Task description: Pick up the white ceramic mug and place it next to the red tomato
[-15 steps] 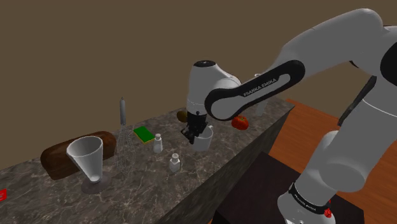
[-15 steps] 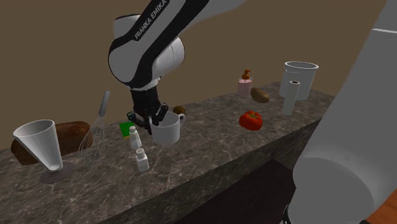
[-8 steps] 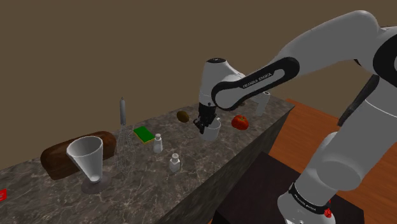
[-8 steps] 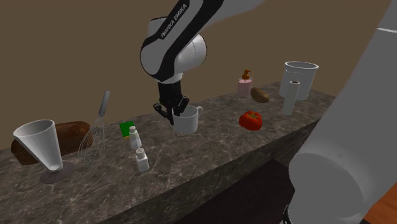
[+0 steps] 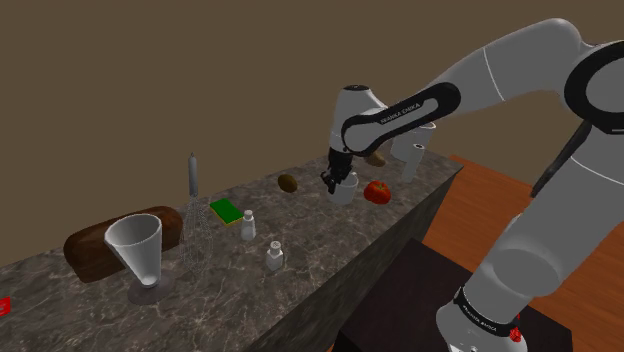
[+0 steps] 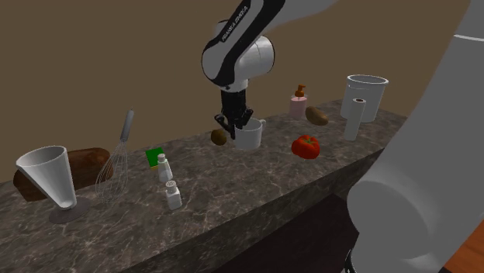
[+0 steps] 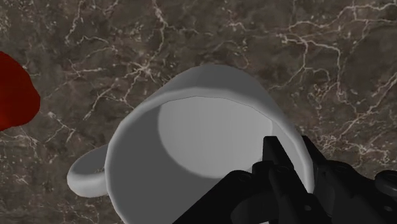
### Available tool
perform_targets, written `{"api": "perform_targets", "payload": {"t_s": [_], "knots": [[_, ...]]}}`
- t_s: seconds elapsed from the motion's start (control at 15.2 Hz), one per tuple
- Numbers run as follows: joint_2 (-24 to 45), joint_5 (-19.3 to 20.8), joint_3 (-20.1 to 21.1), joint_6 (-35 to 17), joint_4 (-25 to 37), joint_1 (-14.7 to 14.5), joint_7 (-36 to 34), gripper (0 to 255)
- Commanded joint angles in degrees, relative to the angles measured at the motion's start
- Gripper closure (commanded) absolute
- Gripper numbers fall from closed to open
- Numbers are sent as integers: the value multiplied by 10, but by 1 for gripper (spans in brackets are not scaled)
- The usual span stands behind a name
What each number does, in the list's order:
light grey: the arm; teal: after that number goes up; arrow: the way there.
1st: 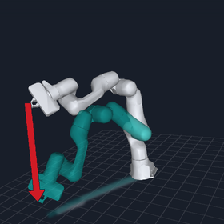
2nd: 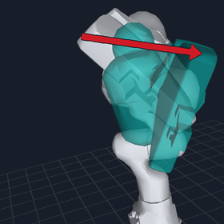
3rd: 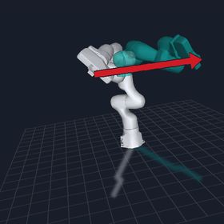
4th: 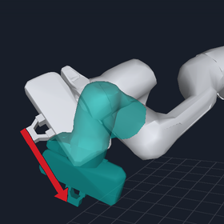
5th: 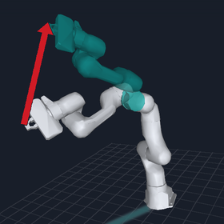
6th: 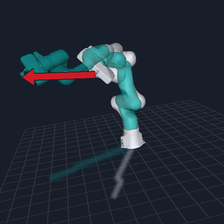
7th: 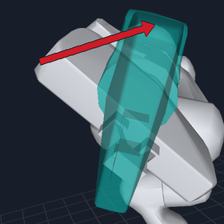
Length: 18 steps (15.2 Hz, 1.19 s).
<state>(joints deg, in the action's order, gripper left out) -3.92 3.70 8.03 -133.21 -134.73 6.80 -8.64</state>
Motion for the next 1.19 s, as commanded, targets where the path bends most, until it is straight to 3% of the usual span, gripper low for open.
{"api": "perform_targets", "payload": {"t_s": [0.0, 0.66, 1.12], "knots": [[11, 2, -16, 0, 13, 14, 30, 255], [86, -4, -82, 11, 104, 81, 168, 255], [118, -1, -83, -40, 86, 81, 164, 255]]}}
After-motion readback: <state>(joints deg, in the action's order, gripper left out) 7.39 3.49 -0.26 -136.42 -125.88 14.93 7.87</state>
